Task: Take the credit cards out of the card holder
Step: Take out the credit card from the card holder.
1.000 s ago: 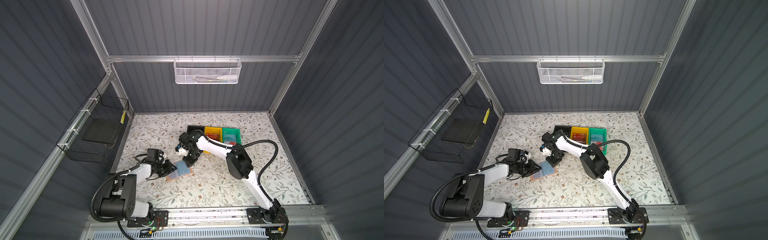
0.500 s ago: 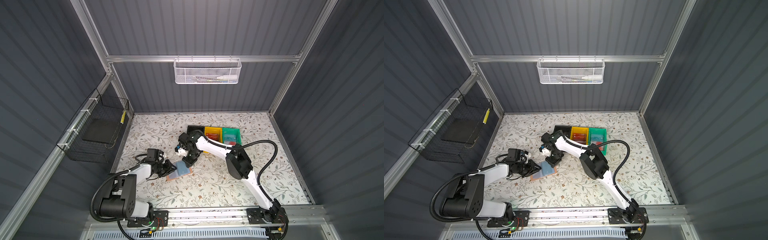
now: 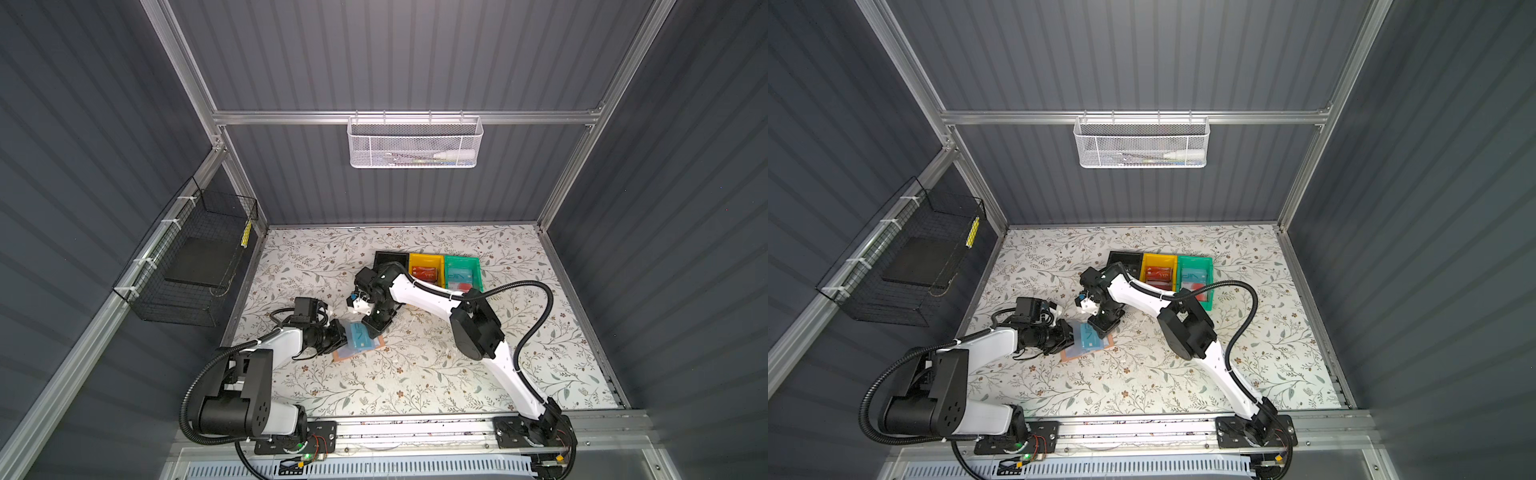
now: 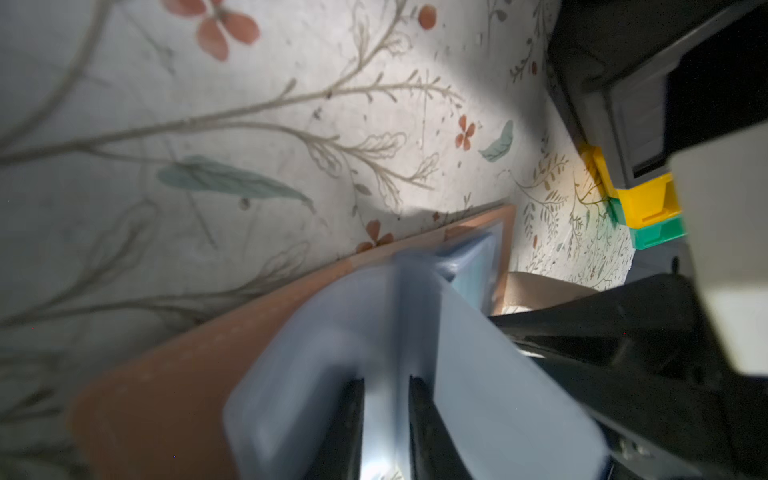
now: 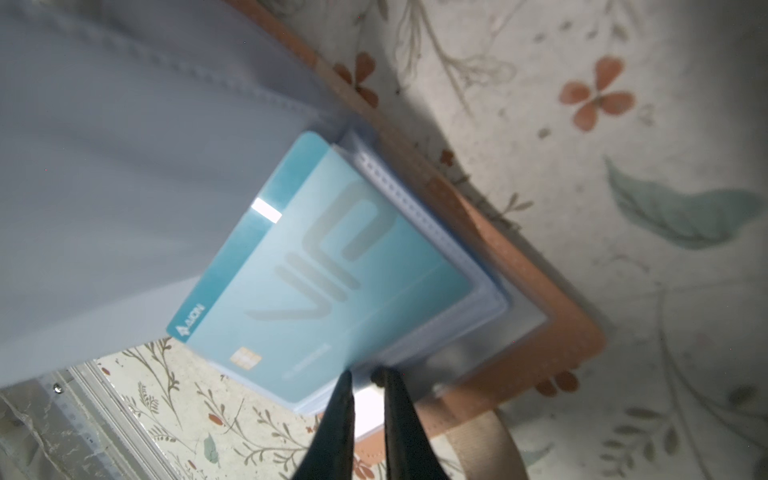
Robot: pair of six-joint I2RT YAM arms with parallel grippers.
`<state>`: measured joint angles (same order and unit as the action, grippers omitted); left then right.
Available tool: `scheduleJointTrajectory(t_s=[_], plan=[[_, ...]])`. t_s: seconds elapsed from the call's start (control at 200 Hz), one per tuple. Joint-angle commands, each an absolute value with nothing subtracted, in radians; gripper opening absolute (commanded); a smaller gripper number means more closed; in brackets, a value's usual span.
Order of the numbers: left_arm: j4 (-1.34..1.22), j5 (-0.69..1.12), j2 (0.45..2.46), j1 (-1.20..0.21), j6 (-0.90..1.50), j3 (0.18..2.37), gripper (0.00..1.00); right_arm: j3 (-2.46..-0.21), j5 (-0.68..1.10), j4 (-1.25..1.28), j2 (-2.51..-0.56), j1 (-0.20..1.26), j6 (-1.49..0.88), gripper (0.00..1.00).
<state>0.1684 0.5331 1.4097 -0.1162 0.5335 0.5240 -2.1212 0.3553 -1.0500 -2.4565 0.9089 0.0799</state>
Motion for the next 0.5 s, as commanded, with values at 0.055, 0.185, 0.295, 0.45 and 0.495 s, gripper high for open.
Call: scheduleJointTrajectory(t_s=[0.055,0.185,0.295,0.45,0.495], plan=[[0.423,0.360,1.337,-0.112,0.508,0.555,0.23,-2.118,0.361,-1.057,-2.500,0.928,0.087,0.18],[0.569,0.278,1.248,-0.112,0.496,0.634,0.27,-2.116,0.353,-1.060,-2.500,0.922,0.085,0.18],[0.646,0.259,1.189,-0.112,0.491,0.695,0.30,-2.111,0.351,-1.062,-2.500,0.916,0.084,0.19],[0.626,0.357,1.150,-0.112,0.516,0.720,0.31,-2.108,0.349,-1.065,-2.499,0.913,0.084,0.19],[0.584,0.406,1.149,-0.112,0.533,0.710,0.31,-2.106,0.348,-1.063,-2.500,0.911,0.084,0.20]])
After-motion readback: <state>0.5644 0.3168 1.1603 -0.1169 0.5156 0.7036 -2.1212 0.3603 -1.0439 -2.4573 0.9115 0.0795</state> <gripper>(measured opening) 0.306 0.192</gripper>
